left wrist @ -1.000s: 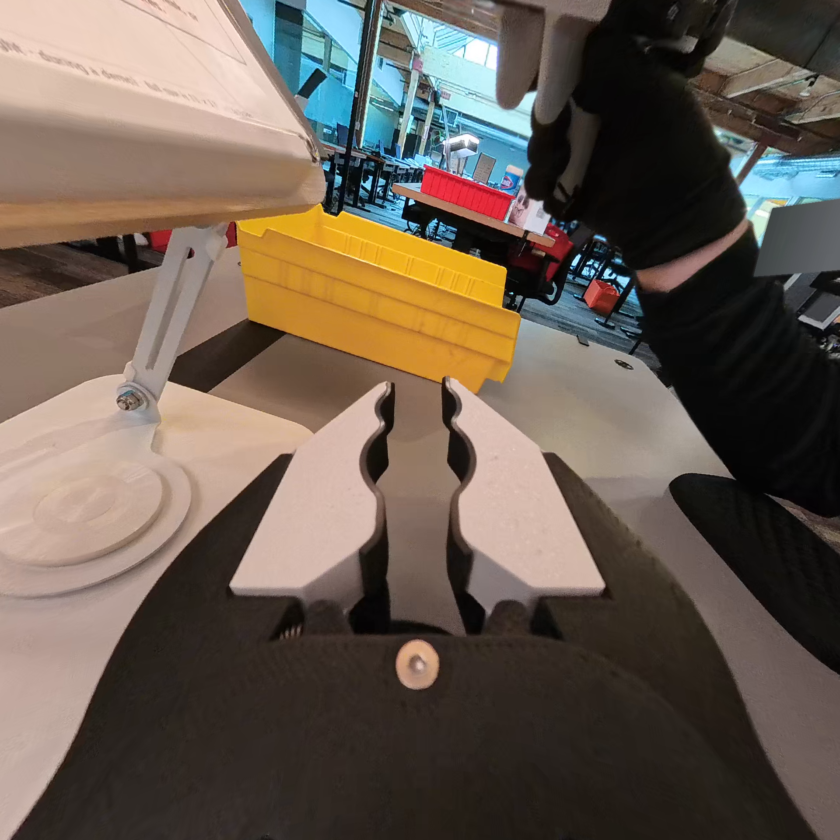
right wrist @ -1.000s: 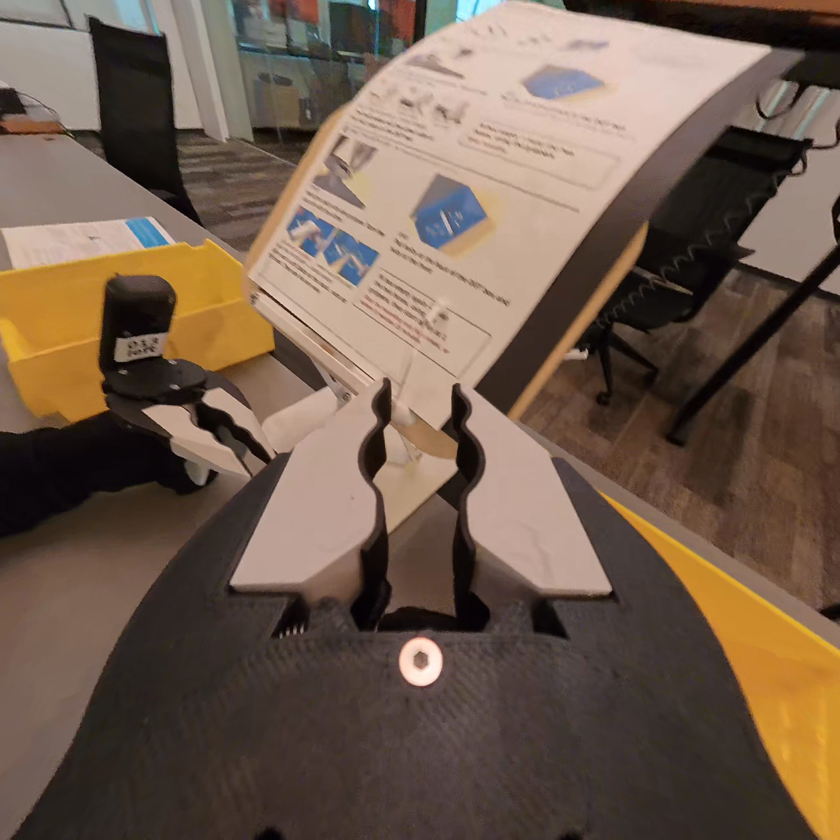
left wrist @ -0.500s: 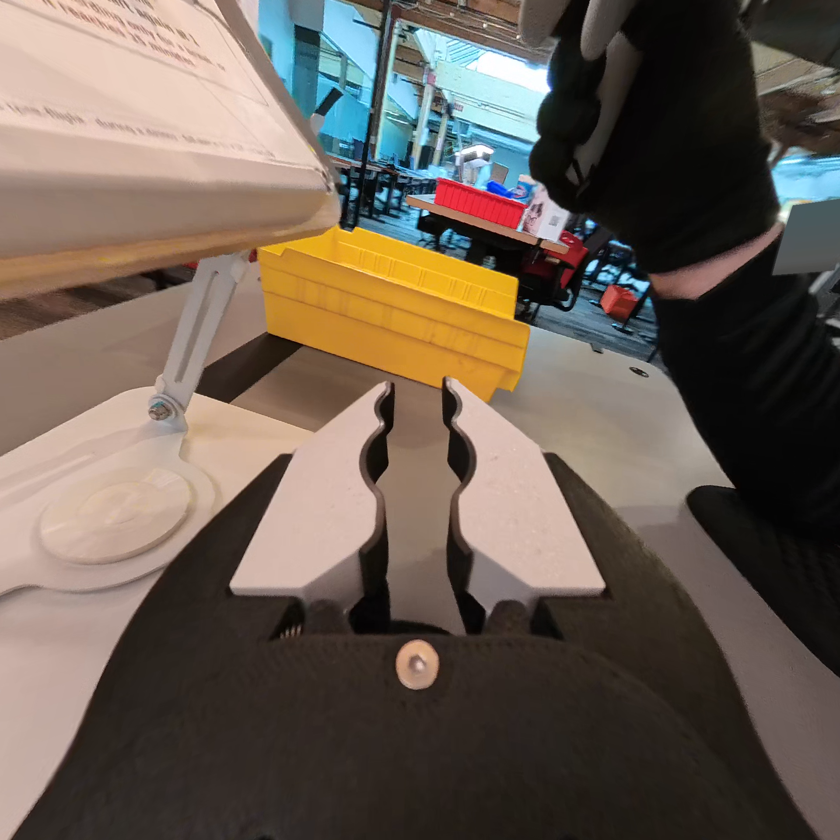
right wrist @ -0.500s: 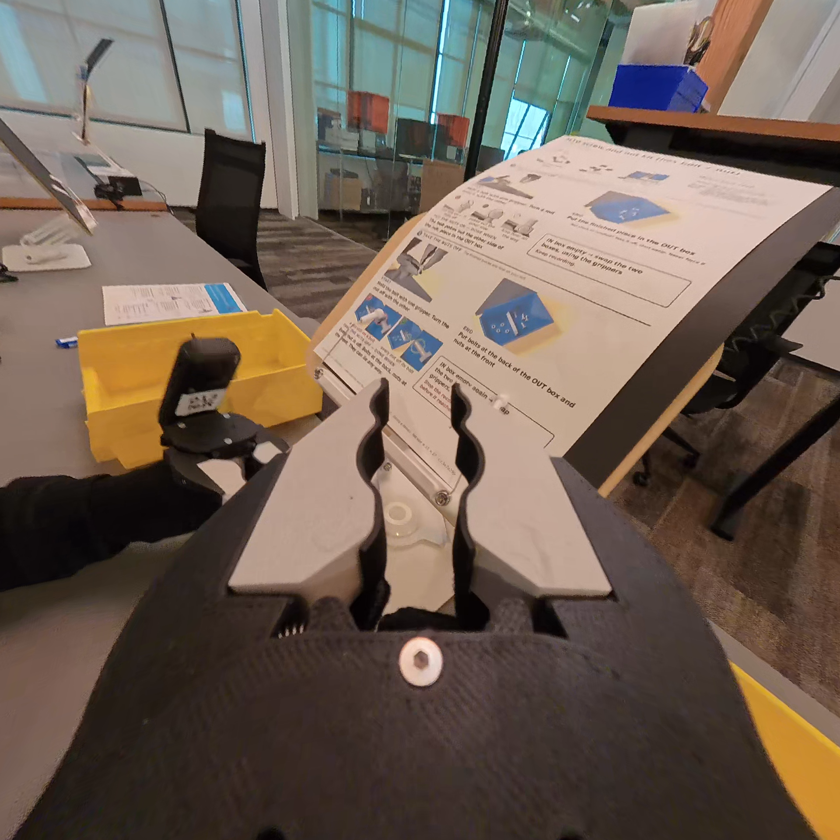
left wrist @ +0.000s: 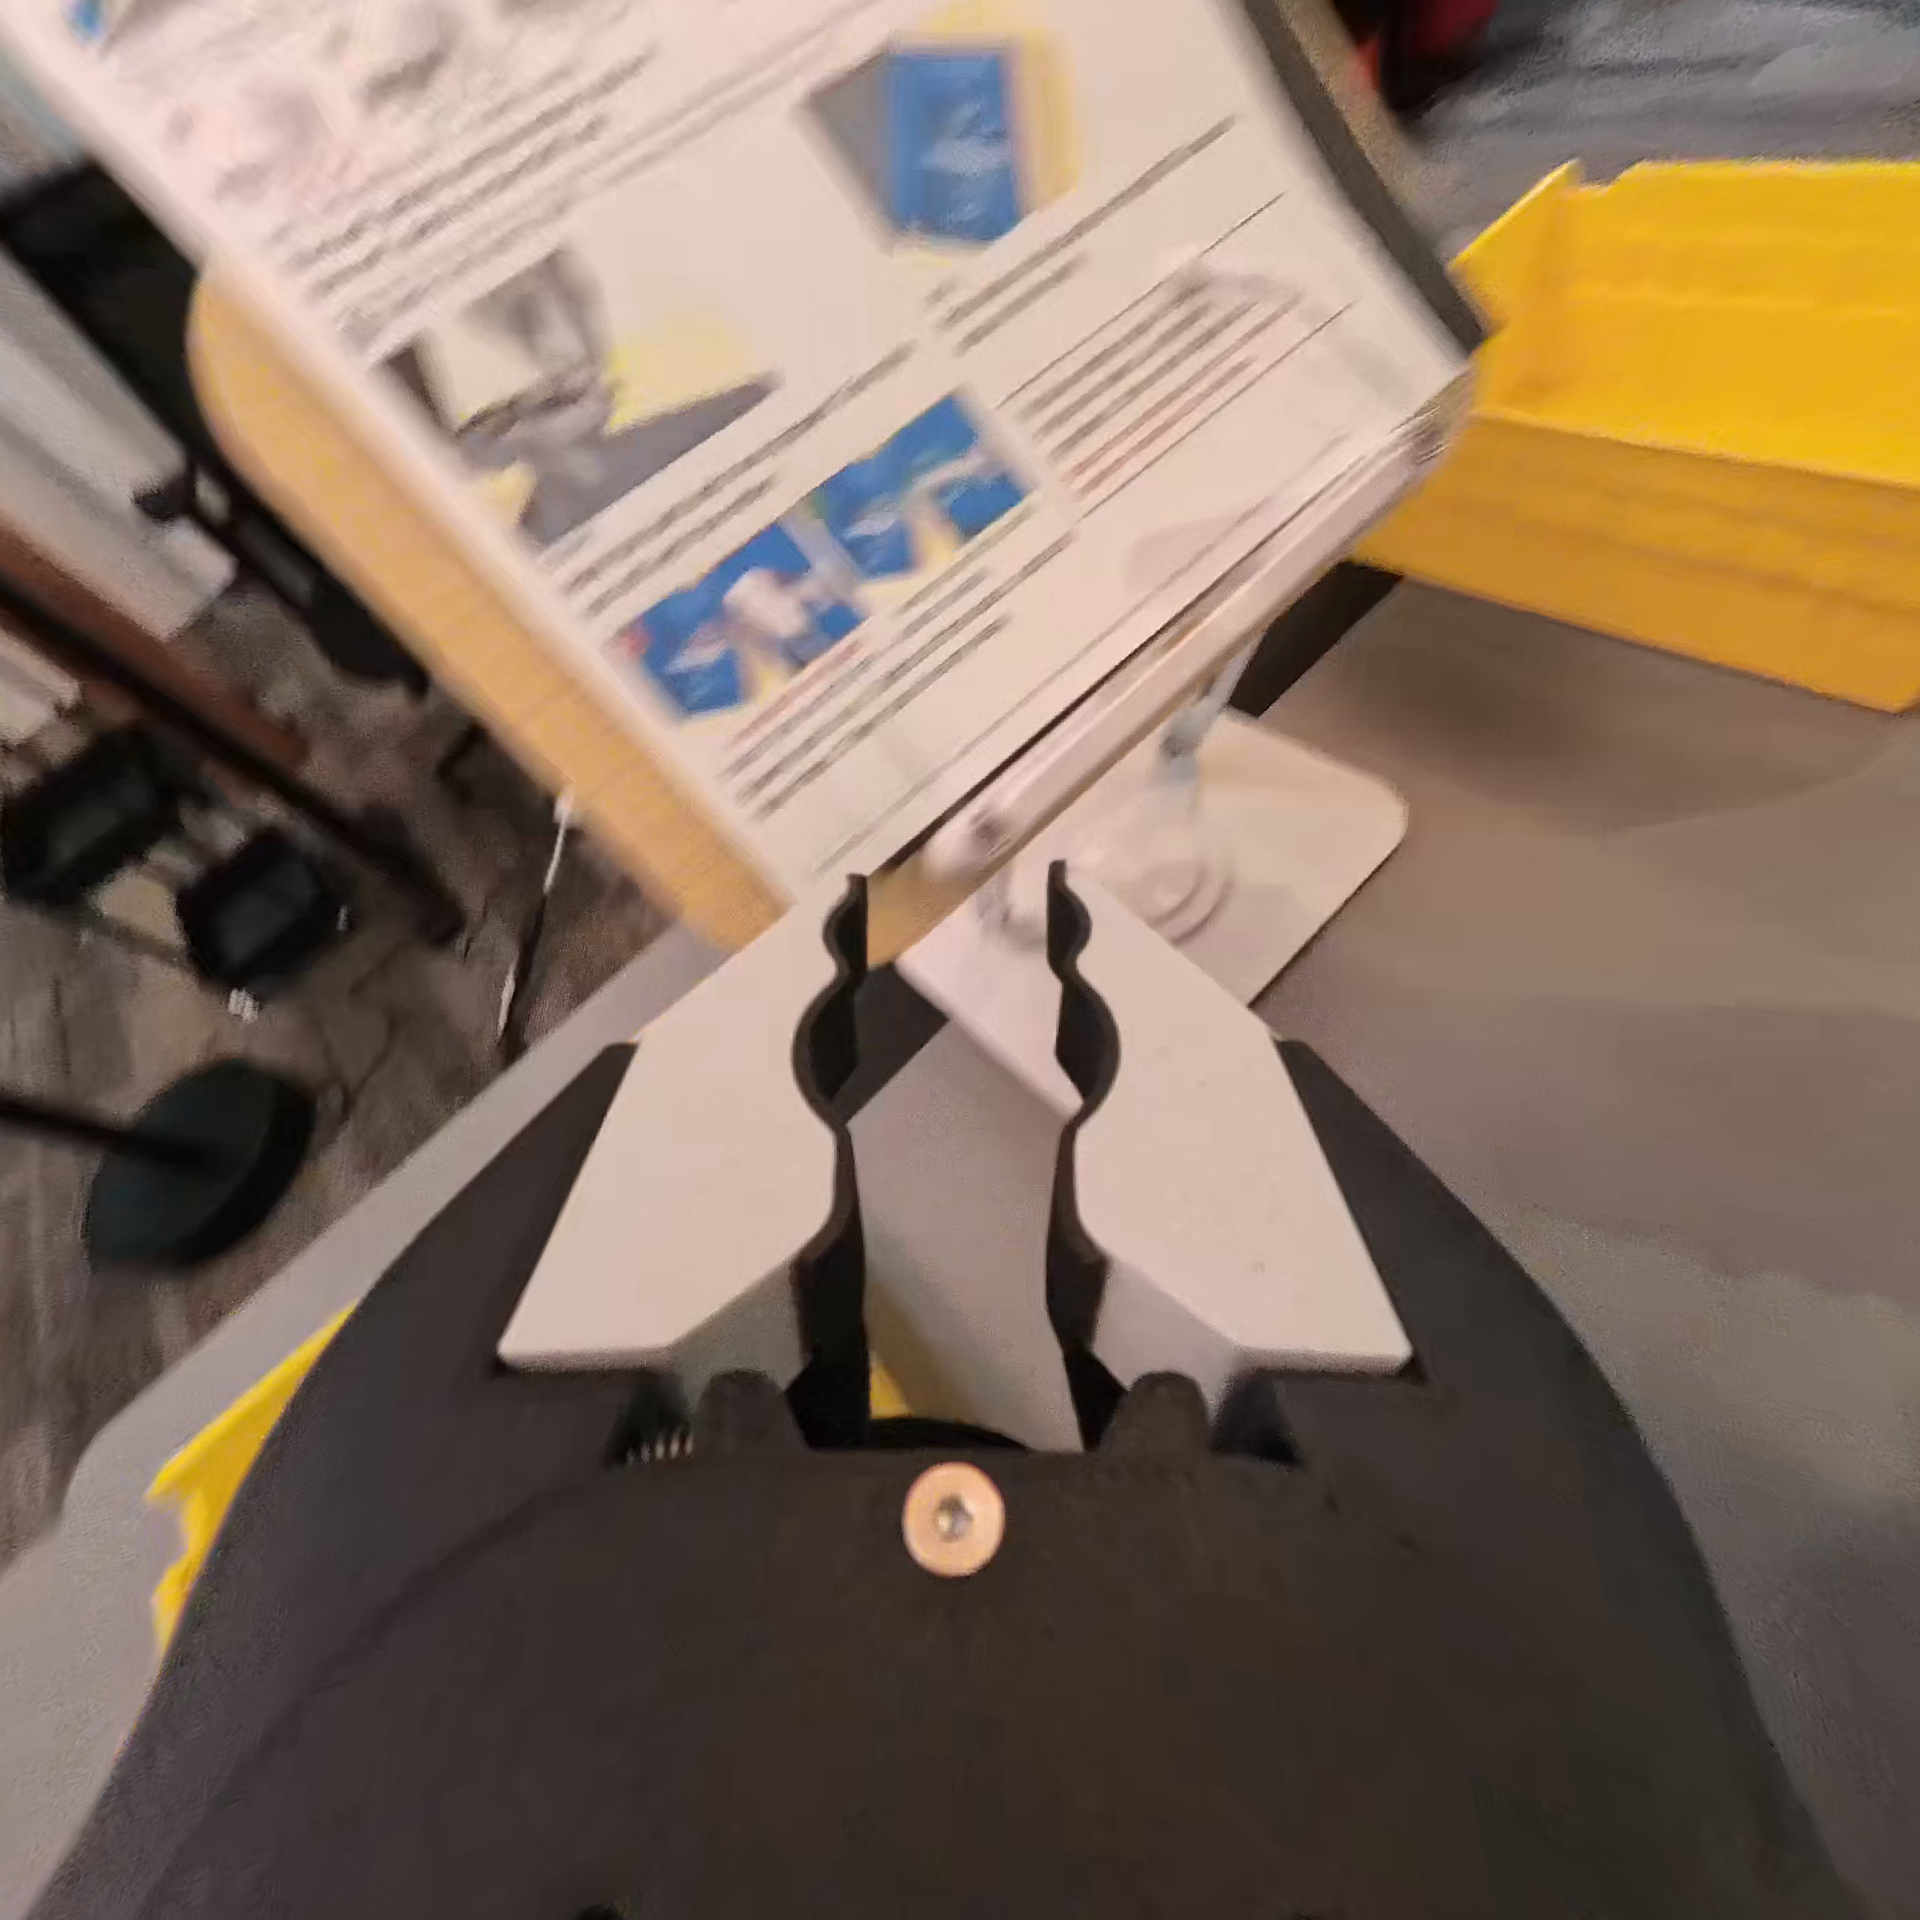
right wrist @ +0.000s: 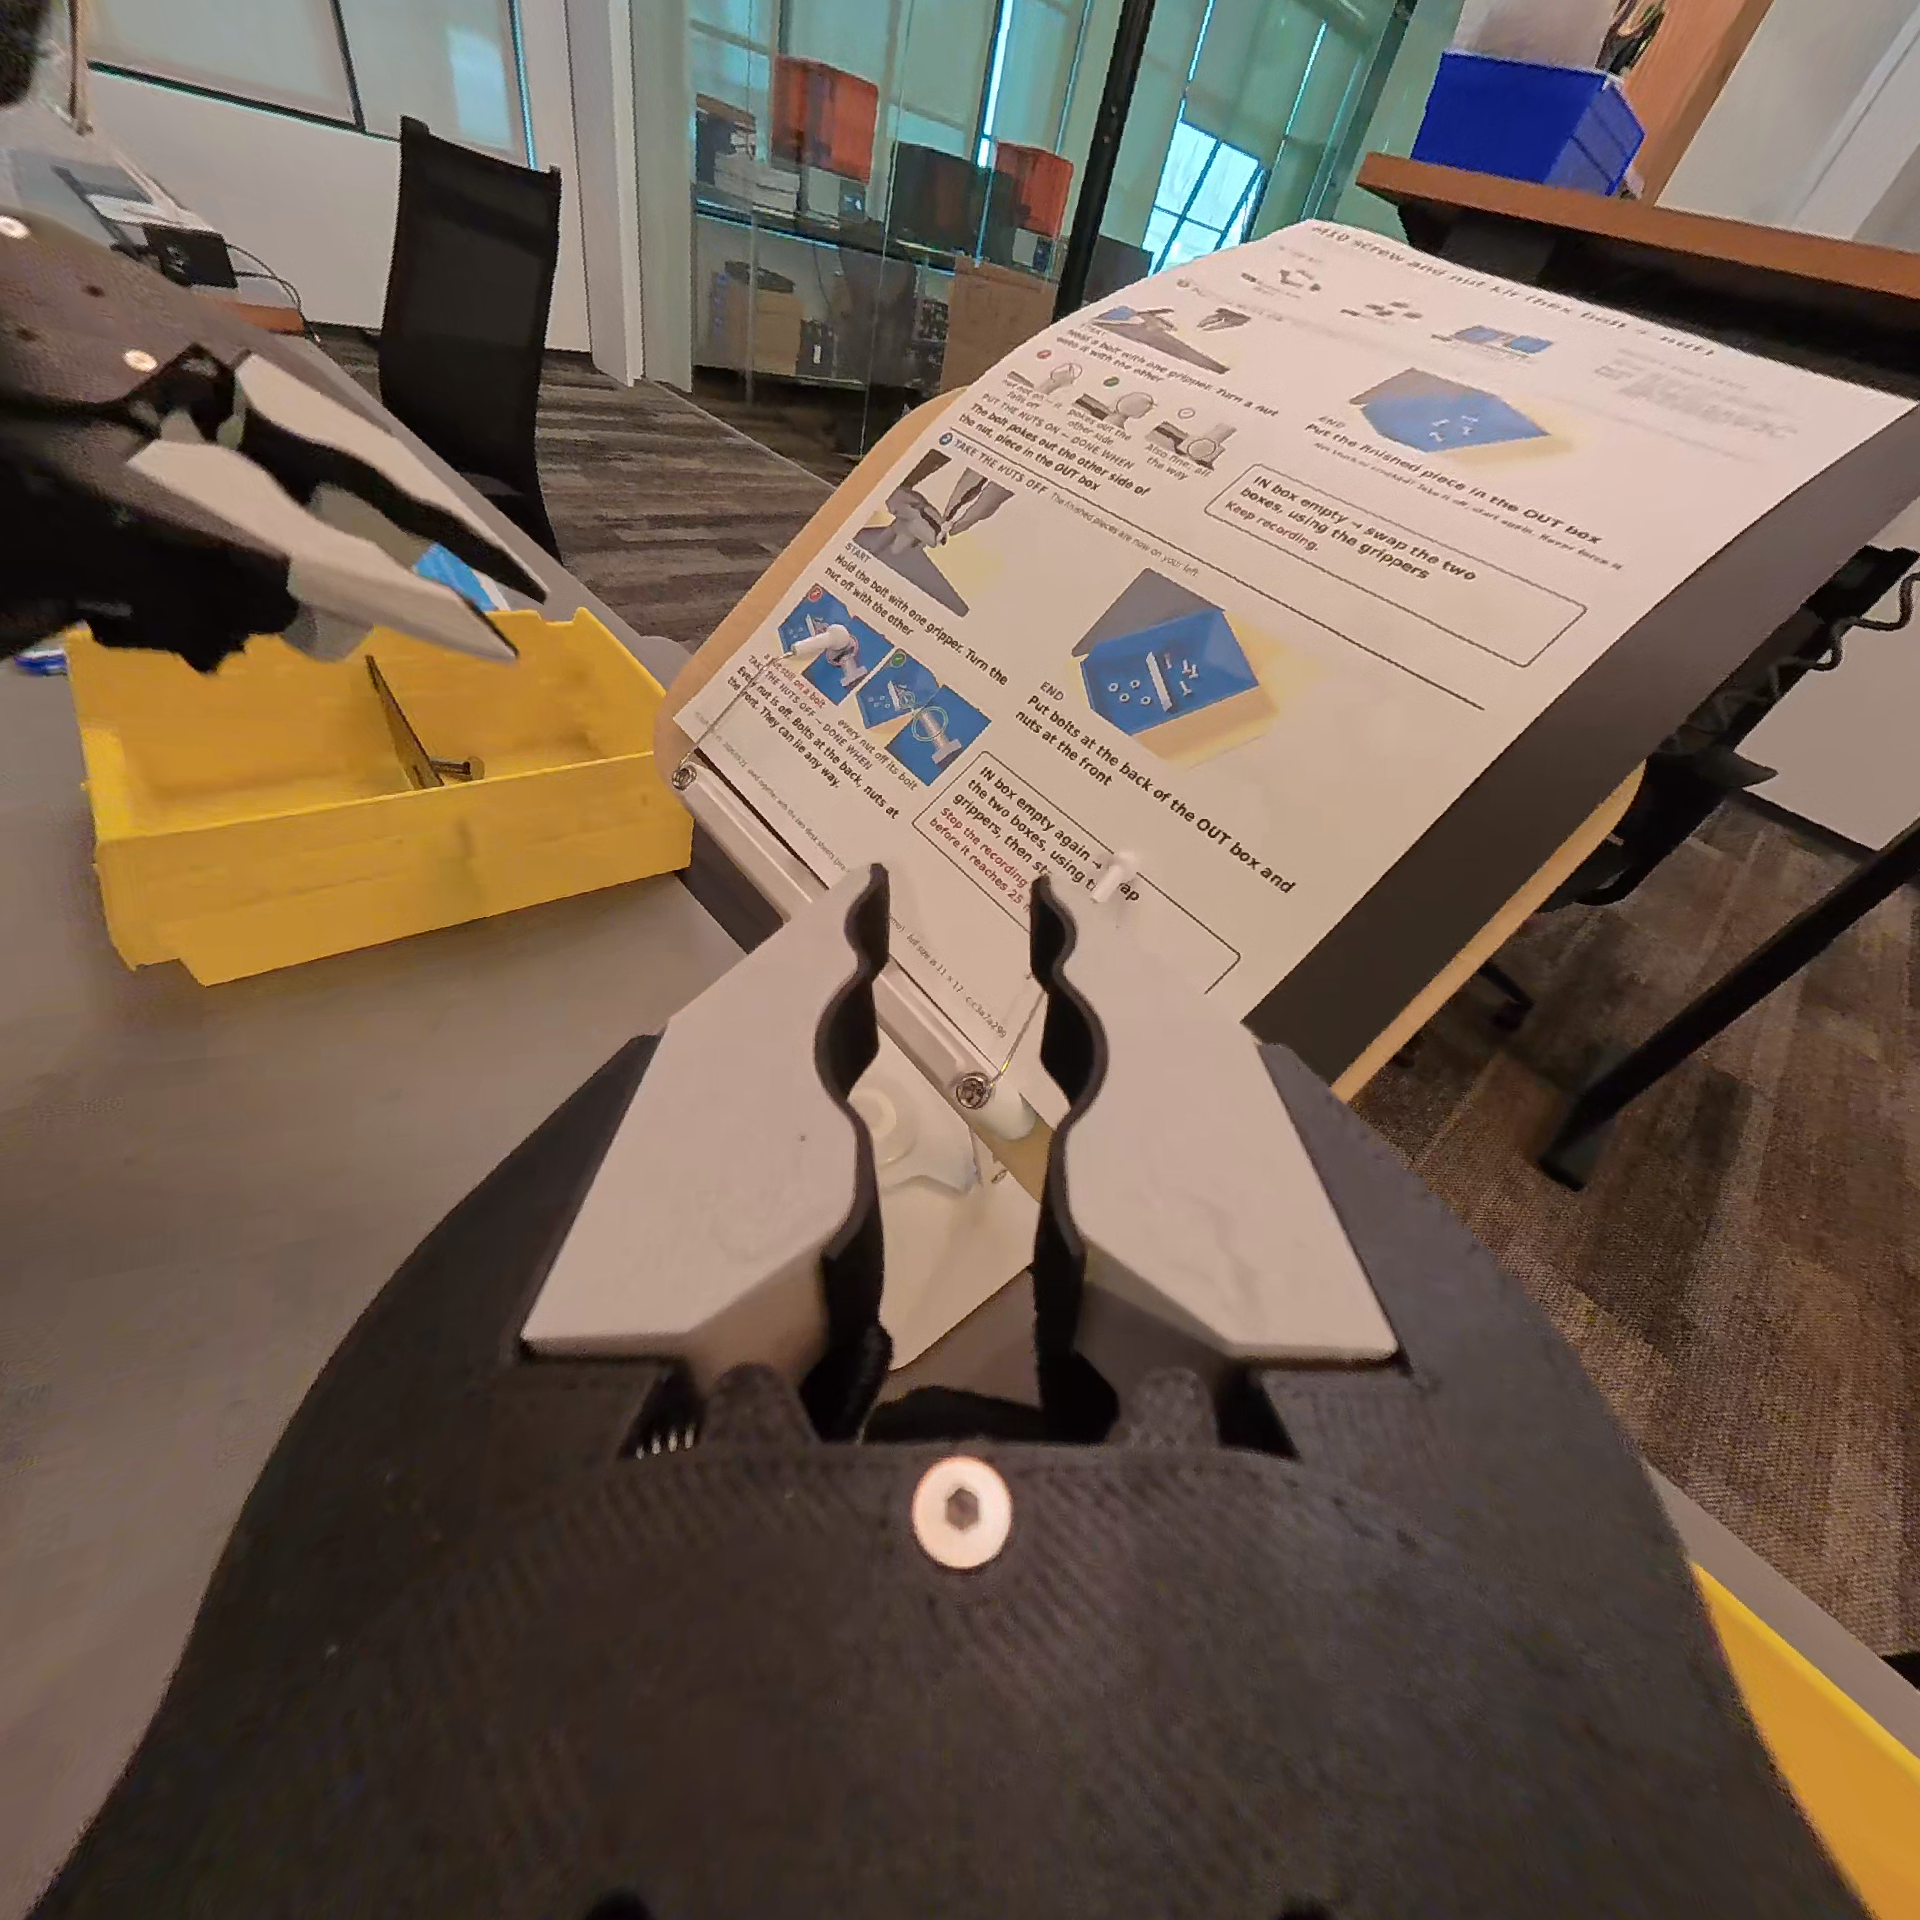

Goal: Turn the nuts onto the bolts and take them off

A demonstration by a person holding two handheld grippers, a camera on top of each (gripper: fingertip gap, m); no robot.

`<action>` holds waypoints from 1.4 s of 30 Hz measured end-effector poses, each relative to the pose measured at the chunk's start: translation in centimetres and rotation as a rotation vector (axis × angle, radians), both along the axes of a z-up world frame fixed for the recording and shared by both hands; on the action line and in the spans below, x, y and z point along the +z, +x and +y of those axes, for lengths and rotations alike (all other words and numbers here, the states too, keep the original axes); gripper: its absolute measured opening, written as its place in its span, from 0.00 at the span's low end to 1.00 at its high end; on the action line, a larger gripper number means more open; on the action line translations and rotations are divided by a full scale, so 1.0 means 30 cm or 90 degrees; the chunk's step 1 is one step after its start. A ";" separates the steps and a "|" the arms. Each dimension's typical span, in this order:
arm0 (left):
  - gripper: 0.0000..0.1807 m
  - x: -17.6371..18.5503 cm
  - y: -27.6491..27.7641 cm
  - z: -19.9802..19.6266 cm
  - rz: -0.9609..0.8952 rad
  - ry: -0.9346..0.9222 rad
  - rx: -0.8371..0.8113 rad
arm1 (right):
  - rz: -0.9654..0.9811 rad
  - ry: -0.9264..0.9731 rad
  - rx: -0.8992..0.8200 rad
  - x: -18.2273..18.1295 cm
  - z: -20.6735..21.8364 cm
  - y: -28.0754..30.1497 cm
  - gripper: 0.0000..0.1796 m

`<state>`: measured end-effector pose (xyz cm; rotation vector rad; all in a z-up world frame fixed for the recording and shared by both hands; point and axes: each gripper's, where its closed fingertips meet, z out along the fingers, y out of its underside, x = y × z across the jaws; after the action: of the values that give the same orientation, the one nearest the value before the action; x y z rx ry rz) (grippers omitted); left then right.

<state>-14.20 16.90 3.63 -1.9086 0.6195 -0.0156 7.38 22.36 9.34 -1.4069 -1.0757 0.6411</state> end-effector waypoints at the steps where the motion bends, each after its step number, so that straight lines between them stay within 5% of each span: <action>1: 0.18 -0.015 -0.089 0.003 0.005 -0.032 0.038 | 0.002 0.002 -0.001 0.003 0.001 0.003 0.14; 5: 0.18 -0.206 -0.407 0.007 0.027 -0.228 0.160 | 0.001 0.000 0.000 0.000 0.003 0.008 0.14; 12: 0.19 -0.575 -0.620 0.006 0.008 -0.532 0.231 | -0.002 0.006 -0.011 0.003 0.014 0.033 0.14; 24: 0.17 -0.755 -0.667 0.017 0.015 -0.728 0.253 | 0.000 0.006 -0.009 0.003 0.018 0.035 0.14; 26: 0.06 -0.762 -0.678 0.032 0.016 -0.716 0.258 | -0.001 0.007 -0.009 0.002 0.018 0.034 0.14; 33: 0.04 -0.715 -0.663 0.044 0.015 -0.646 0.230 | -0.002 0.002 0.001 -0.007 0.015 0.021 0.14; 42: 0.04 -0.300 -0.450 0.026 0.066 -0.316 0.136 | -0.013 -0.011 0.122 -0.028 -0.102 -0.120 0.14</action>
<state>-27.70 17.68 -5.38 -2.4626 0.5074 0.0739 3.78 19.29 8.52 -1.3375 -1.2330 0.7773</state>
